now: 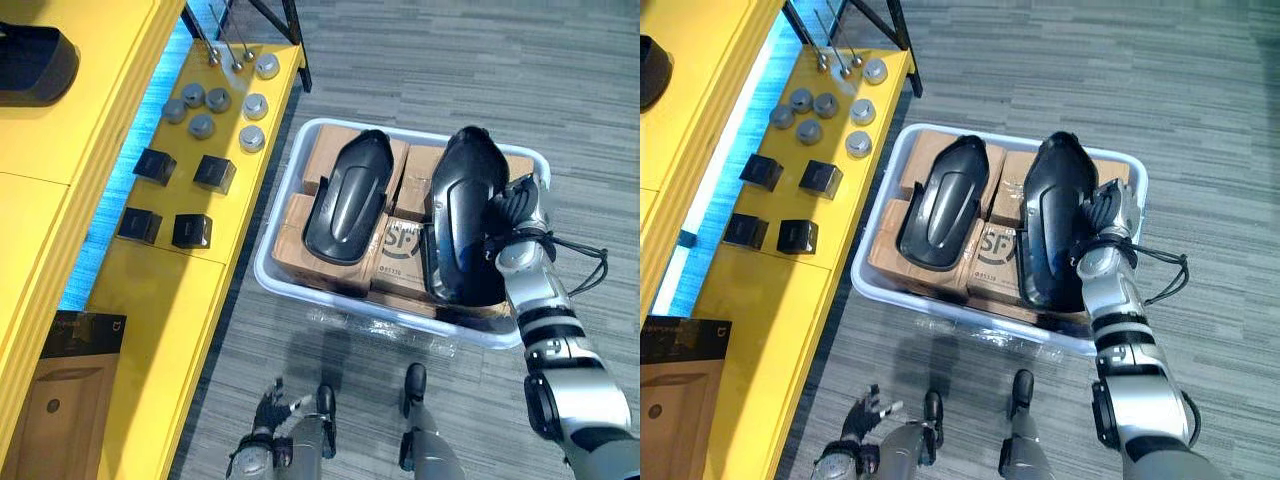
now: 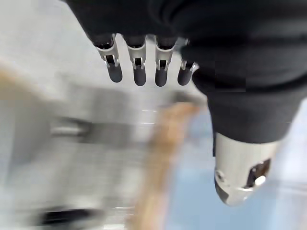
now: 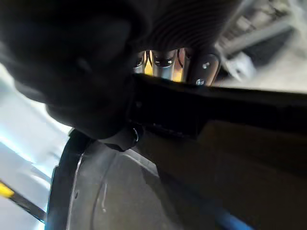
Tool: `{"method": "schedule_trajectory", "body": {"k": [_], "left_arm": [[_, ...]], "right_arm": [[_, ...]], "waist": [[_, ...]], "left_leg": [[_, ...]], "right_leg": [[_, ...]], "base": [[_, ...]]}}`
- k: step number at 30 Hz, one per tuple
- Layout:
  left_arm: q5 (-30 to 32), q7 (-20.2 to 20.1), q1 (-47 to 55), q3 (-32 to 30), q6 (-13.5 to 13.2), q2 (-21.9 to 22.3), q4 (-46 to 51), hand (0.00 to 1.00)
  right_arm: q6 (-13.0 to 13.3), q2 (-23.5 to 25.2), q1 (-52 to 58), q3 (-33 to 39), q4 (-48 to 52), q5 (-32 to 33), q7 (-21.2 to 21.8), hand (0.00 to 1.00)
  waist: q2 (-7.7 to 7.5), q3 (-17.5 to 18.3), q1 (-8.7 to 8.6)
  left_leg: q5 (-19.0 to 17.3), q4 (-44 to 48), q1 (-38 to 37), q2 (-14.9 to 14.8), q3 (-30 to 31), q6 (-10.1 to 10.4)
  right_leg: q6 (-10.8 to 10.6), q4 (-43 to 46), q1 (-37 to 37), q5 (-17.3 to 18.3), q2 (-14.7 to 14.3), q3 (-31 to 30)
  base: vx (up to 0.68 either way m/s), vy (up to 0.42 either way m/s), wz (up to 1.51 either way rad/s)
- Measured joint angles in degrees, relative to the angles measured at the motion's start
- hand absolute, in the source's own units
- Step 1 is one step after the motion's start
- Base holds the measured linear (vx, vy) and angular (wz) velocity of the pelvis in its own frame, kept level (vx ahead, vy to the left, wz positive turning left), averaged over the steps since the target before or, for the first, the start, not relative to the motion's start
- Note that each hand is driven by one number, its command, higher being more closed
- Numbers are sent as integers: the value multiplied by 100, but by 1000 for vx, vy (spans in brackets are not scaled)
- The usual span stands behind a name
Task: Walk over and take plastic housings, then place them on the shelf
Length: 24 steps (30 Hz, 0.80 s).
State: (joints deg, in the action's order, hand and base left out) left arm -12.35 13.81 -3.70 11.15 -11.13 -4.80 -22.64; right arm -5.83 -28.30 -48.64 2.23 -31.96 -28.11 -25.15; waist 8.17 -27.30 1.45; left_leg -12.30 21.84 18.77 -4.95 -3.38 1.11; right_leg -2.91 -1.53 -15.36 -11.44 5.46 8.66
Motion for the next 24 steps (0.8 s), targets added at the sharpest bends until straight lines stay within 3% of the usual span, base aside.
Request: {"method": "schedule_trajectory", "body": {"k": [5,11,16,20,24], "left_arm": [[27,256,-118,-60,-177,-31,1470,0],[-341,277,-844,531,-178,-30,1685,0],[-1132,173,-1990,1131,-223,80,455,0],[-1712,166,-2595,1308,-185,180,-675,0],[-2024,172,-2750,1307,-140,254,-1095,0]], "right_arm": [[23,210,550,-20,470,-493,-206,100],[32,480,1058,-410,919,-673,-203,100],[101,842,1088,-1091,1239,-832,-195,100],[223,1066,999,-1470,1373,-832,-192,100],[233,1304,997,-1707,1644,-832,-191,100]], "waist": [[-97,135,-82],[-308,456,-133],[-468,946,-269],[-615,1039,-369],[-709,1102,-398]], "left_leg": [[20,-205,-240,9,-1,21],[322,-627,-655,60,-2,61],[478,-975,-908,72,-63,80],[529,-1062,-1011,67,-139,90],[511,-1189,-1018,57,-271,113]], "right_leg": [[0,-129,198,0,-15,3],[2,-288,495,-1,6,10],[8,-315,583,-6,25,-23],[41,-316,616,-30,29,-65],[88,-319,502,-65,5,-172]], "base": [[23,-2,0],[45,-18,3],[5,-1,-2],[-45,5,-7],[-77,0,-10]]}}
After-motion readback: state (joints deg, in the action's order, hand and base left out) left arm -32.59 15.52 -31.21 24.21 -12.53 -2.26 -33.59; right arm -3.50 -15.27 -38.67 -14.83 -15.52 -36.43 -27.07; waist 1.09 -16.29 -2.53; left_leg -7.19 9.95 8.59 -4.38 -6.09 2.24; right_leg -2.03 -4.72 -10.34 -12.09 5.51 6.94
